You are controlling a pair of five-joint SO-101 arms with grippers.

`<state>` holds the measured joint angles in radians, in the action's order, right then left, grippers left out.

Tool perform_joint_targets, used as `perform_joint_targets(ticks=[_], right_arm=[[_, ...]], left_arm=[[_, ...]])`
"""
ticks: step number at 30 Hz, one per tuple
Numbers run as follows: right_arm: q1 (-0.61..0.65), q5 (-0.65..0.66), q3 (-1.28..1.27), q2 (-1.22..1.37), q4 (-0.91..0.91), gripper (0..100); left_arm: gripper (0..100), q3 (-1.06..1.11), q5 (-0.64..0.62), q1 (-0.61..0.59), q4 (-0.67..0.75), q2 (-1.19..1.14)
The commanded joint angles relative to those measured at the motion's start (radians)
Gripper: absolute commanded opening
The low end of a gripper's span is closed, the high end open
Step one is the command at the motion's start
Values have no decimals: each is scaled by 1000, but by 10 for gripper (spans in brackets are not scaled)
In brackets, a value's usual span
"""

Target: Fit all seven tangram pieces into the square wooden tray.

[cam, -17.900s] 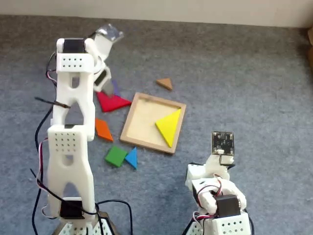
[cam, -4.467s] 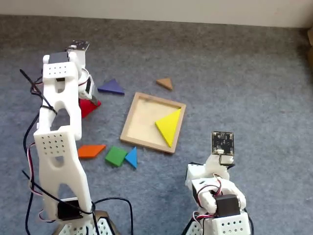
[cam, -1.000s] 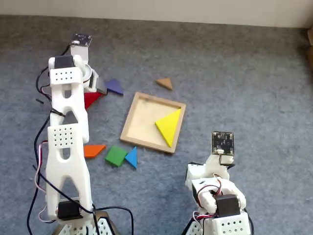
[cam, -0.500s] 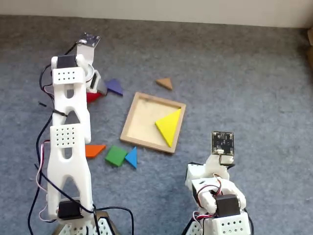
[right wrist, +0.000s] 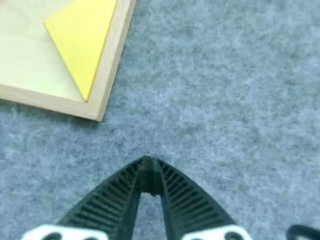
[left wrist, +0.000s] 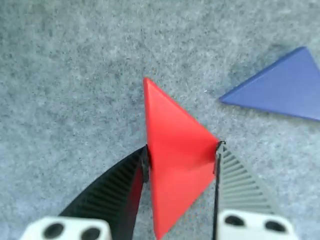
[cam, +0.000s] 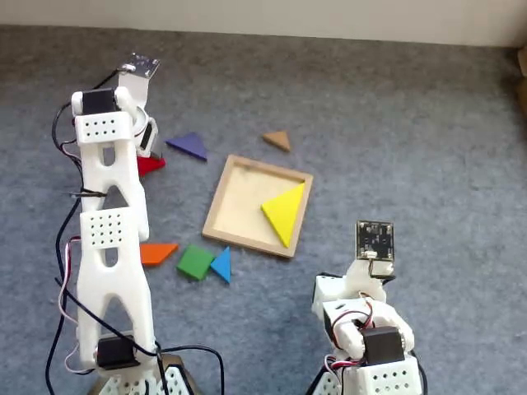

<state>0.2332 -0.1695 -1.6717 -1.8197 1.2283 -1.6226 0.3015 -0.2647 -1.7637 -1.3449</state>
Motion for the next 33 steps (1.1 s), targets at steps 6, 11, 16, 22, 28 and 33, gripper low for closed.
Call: perform_joint_targets(ticks=[6, 11, 16, 22, 28, 33], right_arm=[[-19, 8, -117, -18, -21, 5], [-19, 8, -117, -18, -21, 5], [-19, 8, -117, -18, -21, 5], [-19, 8, -117, -18, -21, 5], [-19, 8, -117, -18, -21, 5], [-19, 8, -117, -18, -21, 5]], left_arm=[[203, 147, 8, 35, -11, 193], [207, 358, 6, 68, -5, 325], [245, 363, 3, 47, -3, 392], [308, 372, -48, -33, 112, 389], [308, 364, -46, -64, 233, 266], [306, 363, -26, -41, 259, 166]])
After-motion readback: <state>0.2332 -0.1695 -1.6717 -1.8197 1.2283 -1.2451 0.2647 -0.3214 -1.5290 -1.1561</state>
